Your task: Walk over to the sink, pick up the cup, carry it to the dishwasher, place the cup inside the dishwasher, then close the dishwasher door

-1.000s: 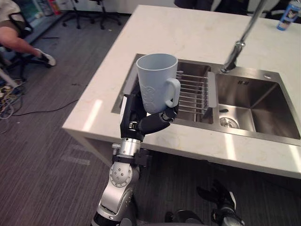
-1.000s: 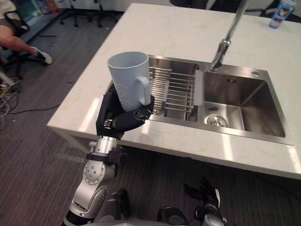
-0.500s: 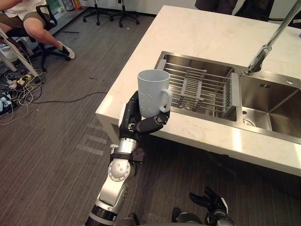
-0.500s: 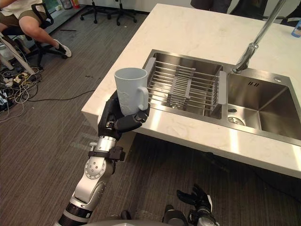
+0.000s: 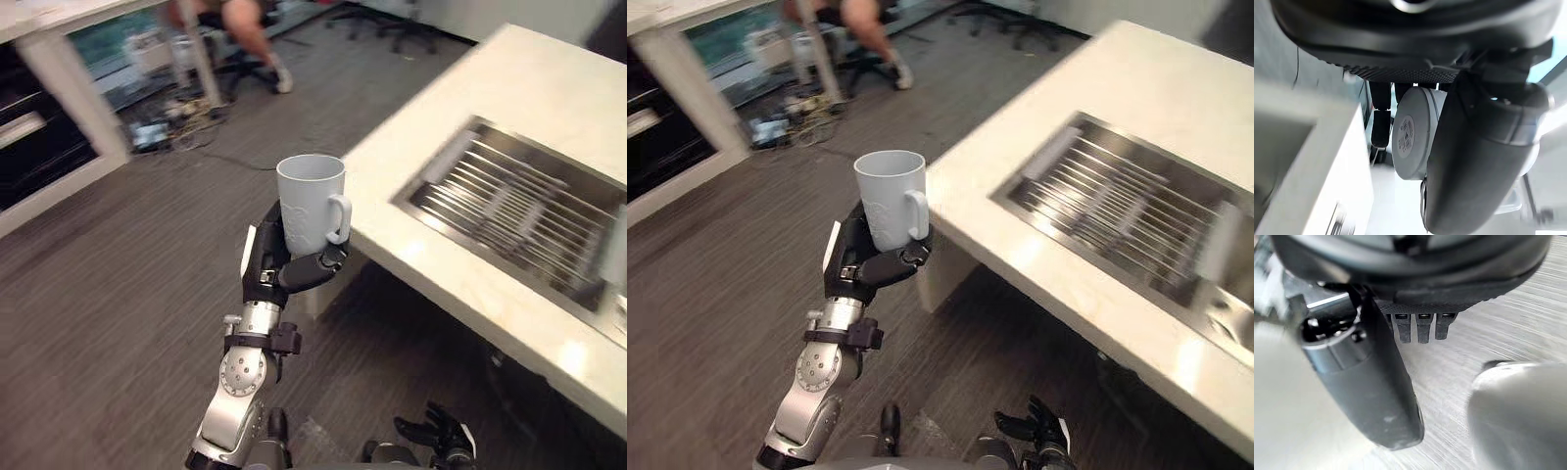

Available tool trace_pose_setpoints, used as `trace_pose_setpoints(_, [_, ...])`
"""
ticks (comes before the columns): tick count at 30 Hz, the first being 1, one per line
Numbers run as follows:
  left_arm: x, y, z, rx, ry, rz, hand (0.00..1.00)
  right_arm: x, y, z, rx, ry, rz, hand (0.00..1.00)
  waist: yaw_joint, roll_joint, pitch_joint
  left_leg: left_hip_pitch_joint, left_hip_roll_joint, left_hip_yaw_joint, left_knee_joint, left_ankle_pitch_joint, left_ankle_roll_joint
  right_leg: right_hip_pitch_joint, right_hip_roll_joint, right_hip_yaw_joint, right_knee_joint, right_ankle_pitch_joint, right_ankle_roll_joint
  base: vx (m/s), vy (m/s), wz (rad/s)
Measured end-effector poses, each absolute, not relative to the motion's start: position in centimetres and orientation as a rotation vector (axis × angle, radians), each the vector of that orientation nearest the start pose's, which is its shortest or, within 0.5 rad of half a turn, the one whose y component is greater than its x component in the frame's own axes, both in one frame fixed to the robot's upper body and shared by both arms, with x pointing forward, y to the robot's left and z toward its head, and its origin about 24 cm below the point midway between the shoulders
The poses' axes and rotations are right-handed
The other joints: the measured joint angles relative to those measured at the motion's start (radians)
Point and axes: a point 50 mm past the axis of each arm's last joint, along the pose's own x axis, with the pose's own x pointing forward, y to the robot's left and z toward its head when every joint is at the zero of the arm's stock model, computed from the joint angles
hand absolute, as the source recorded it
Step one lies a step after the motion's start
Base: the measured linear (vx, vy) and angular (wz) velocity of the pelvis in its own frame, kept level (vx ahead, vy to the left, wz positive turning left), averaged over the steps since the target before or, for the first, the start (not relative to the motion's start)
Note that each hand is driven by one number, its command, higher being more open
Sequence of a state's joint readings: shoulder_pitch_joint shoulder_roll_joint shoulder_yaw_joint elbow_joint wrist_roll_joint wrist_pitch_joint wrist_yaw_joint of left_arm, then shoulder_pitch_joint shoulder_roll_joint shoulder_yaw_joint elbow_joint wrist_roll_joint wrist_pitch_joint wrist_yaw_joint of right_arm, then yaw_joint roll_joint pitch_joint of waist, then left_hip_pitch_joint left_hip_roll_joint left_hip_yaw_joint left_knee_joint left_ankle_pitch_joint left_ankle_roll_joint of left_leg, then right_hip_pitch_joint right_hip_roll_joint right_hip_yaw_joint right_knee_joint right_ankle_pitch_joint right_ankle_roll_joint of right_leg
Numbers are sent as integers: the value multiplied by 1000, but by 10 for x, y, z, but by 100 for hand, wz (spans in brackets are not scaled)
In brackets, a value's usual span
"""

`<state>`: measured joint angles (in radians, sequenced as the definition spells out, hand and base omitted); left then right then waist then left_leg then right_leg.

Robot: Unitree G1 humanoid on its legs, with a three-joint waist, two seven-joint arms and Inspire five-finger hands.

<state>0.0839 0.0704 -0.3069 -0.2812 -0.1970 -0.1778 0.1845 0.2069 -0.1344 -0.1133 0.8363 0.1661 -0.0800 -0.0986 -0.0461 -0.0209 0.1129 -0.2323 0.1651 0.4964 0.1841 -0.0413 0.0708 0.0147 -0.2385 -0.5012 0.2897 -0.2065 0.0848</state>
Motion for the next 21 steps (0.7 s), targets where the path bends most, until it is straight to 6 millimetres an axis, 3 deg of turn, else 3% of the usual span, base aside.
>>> trace_pose_setpoints(1, [223,104,97,-240,-309,-98,30,94,-237,-139,-16,922,-393,90,-3,7,-5,1,26,96,23,15,15,33,-10,-67,3,0,0,62,121,198])
trace_pose_setpoints(2, [223,106,97,-242,-309,-95,30,96,-241,-138,-30,917,-398,90,-4,9,-7,1,24,108,27,24,5,46,-22,-91,7,0,0,101,154,169])
trace_pose_setpoints(5, [222,116,94,-259,-295,-60,30,111,-255,-130,-62,869,-427,90,-5,7,-5,-4,-84,19,19,30,6,80,-128,-151,128,-2,-3,126,230,151])
trace_pose_setpoints(6, [221,121,91,-264,-286,-44,30,117,-257,-127,-76,857,-422,90,-12,-5,2,8,-141,-31,18,16,18,67,-193,-123,255,12,-37,178,270,160])
trace_pose_setpoints(7, [220,126,88,-255,-273,-24,30,121,-255,-127,-72,853,-415,90,-28,-7,5,26,-180,-85,17,5,25,22,-223,-18,405,28,-97,240,297,171])
trace_pose_setpoints(9, [219,133,85,-239,-260,4,30,127,-242,-128,-61,841,-372,90,-25,-6,8,57,-208,-152,8,-3,21,-70,-144,220,515,-36,-70,245,188,121])
trace_pose_setpoints(11, [218,137,83,-225,-253,15,30,138,-224,-125,-55,806,-306,90,-9,-7,13,115,-227,-202,-20,-9,18,-148,-28,415,491,-109,-48,274,94,72])
trace_pose_setpoints(12, [218,137,83,-224,-254,12,30,141,-219,-123,-47,789,-296,90,-7,-7,13,126,-229,-214,-21,-9,19,-171,1,455,474,-123,-39,291,40,80])
trace_pose_setpoints(13, [219,134,84,-228,-258,0,30,144,-211,-117,-20,744,-287,90,-11,-10,13,150,-237,-255,-20,-11,16,-210,69,564,412,-137,-18,225,2,90])
trace_pose_setpoints(15, [218,130,86,-241,-259,-20,30,142,-207,-113,-5,714,-290,90,-13,-24,13,169,-253,-295,-19,-16,9,-230,111,657,356,-142,-2,188,-28,104])
trace_pose_setpoints(18, [215,126,91,-247,-276,-48,30,133,-202,-110,12,704,-297,90,7,-87,1,183,-275,-297,-1,-46,6,-226,98,678,236,-72,9,167,-73,83])
trace_pose_setpoints(19, [208,111,90,-345,-268,-93,30,121,-213,-100,-62,680,-311,90,32,-6,-94,180,-111,-170,80,-126,-62,-103,197,648,-30,69,-17,41,-31,11])
trace_pose_setpoints(21, [208,111,90,-345,-268,-93,30,121,-213,-100,-62,680,-311,90,32,-6,-94,180,-111,-170,80,-126,-62,-103,197,648,-30,69,-17,0,0,0])
